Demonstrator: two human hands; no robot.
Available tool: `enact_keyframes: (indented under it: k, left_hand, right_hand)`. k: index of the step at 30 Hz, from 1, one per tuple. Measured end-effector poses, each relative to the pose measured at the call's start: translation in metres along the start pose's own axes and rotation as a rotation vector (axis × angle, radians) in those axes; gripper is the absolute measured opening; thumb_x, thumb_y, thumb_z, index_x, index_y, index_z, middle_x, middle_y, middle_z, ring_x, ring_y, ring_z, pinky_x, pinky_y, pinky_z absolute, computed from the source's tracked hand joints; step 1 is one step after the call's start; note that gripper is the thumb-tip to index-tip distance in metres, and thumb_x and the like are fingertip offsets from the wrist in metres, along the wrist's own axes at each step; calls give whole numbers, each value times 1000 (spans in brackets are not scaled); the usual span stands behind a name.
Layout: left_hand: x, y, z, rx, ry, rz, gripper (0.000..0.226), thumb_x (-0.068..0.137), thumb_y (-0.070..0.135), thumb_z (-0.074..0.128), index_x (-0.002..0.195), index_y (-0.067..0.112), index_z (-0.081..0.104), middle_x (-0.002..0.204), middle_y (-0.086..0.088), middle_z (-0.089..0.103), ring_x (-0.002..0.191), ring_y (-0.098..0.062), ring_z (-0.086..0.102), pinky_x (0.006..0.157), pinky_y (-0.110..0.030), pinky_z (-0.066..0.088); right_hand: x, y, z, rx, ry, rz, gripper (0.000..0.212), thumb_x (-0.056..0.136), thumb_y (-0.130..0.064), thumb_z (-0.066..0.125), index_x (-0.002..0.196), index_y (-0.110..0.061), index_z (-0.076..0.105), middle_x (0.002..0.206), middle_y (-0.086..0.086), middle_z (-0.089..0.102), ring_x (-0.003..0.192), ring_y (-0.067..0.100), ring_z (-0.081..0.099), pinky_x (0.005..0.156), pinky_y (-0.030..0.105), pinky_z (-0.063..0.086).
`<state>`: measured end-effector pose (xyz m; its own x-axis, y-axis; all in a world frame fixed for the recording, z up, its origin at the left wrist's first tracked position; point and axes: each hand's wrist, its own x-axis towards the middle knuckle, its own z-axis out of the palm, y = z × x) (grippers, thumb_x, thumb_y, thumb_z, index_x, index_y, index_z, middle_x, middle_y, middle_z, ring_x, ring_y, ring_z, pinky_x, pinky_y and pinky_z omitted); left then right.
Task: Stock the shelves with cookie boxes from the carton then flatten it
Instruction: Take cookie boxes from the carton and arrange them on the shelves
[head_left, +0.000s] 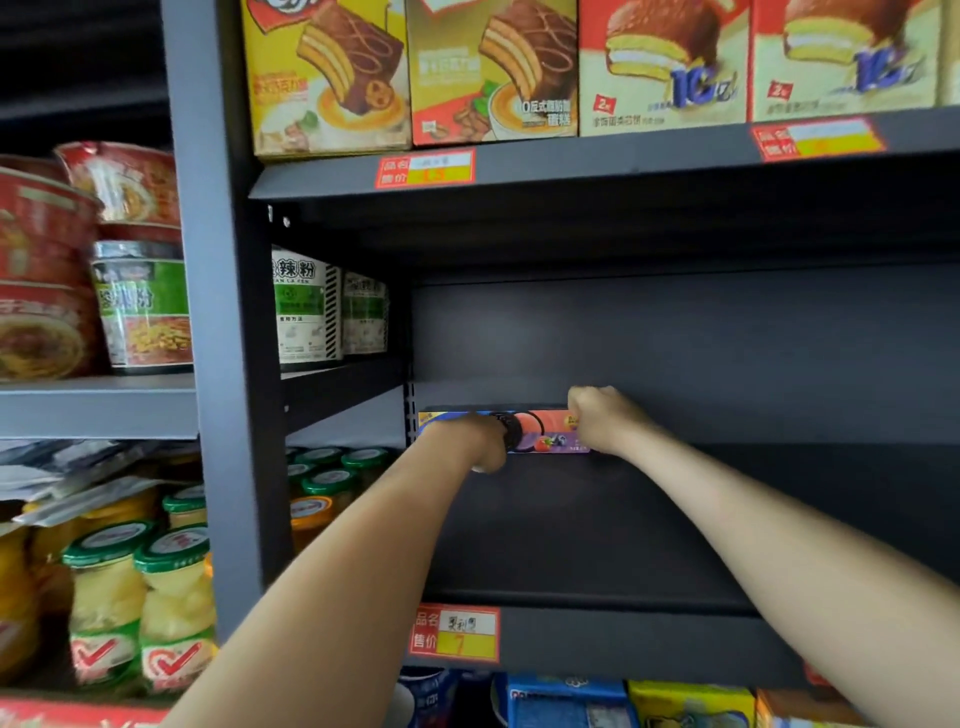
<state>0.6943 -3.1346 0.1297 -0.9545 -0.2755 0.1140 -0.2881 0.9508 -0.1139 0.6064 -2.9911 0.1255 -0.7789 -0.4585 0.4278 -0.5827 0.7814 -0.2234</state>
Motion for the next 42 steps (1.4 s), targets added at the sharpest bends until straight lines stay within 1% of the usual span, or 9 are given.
enact_keyframes:
  k: [3, 8, 11, 14, 18, 25, 31, 37, 42]
  left_hand:
    - [-3, 6, -2, -86, 60, 61, 32, 94, 18, 40, 119, 11, 57, 97, -6, 59, 87, -27, 57, 73, -30, 45]
    - [-27, 15, -9, -174, 165, 77, 22, 91, 18, 42, 96, 10, 62, 99, -12, 61, 87, -29, 58, 68, -29, 40]
    - [-69, 34, -5, -343, 371, 86, 18, 92, 19, 43, 86, 10, 57, 94, -15, 63, 81, -32, 53, 67, -30, 39]
    - [-121, 60, 12, -483, 601, 149, 24, 93, 18, 43, 107, 10, 61, 103, -15, 65, 94, -35, 59, 75, -34, 44]
    - [-177, 91, 35, -700, 820, 216, 19, 94, 18, 45, 103, 11, 61, 96, -11, 65, 89, -30, 58, 68, -29, 35]
    - [-233, 135, 83, -839, 918, 391, 11, 90, 10, 51, 90, 9, 63, 81, -7, 64, 75, -27, 57, 64, -32, 37]
    - [-279, 181, 177, -955, 626, 392, 13, 90, 10, 53, 95, 10, 65, 86, -10, 68, 77, -30, 62, 63, -30, 36]
    - [-328, 246, 307, -932, 72, 172, 16, 94, 16, 48, 98, 11, 63, 78, -7, 63, 77, -31, 61, 57, -31, 36]
    - [-367, 299, 419, -832, -253, -39, 17, 96, 21, 46, 98, 11, 59, 90, -14, 67, 84, -35, 62, 58, -31, 38]
  right_hand:
    - [-5, -4, -3, -39, -106, -30, 40, 81, 7, 37, 106, -8, 65, 113, 14, 62, 102, 33, 60, 87, 37, 52]
    - [-24, -14, -21, -84, -162, -56, 29, 87, -10, 49, 112, -11, 65, 118, 10, 63, 104, 28, 61, 91, 36, 51]
    - [-60, -22, -40, -75, -70, -90, 20, 84, -8, 49, 93, -11, 66, 102, 10, 67, 90, 29, 63, 77, 37, 53]
    - [-124, -29, -56, -32, 104, -146, 14, 90, -14, 47, 93, -15, 61, 99, 3, 60, 90, 28, 58, 68, 36, 48]
    - [-212, -32, -58, 67, 353, -218, 13, 95, -20, 44, 98, -15, 56, 99, 4, 57, 91, 27, 54, 74, 41, 47]
    - [-305, -7, -25, 179, 579, -152, 11, 91, -11, 49, 98, -9, 57, 92, 6, 62, 89, 27, 57, 73, 38, 43]
    - [-388, 38, 48, 219, 452, -17, 11, 88, -10, 50, 92, -6, 59, 85, 10, 64, 81, 29, 60, 67, 35, 42]
    - [-487, 109, 148, 262, 22, 339, 13, 93, -19, 52, 97, -8, 58, 94, 7, 61, 86, 27, 57, 63, 31, 33]
    - [-572, 171, 238, 295, -240, 563, 16, 94, -23, 52, 91, -7, 54, 85, 10, 58, 82, 30, 59, 60, 31, 35]
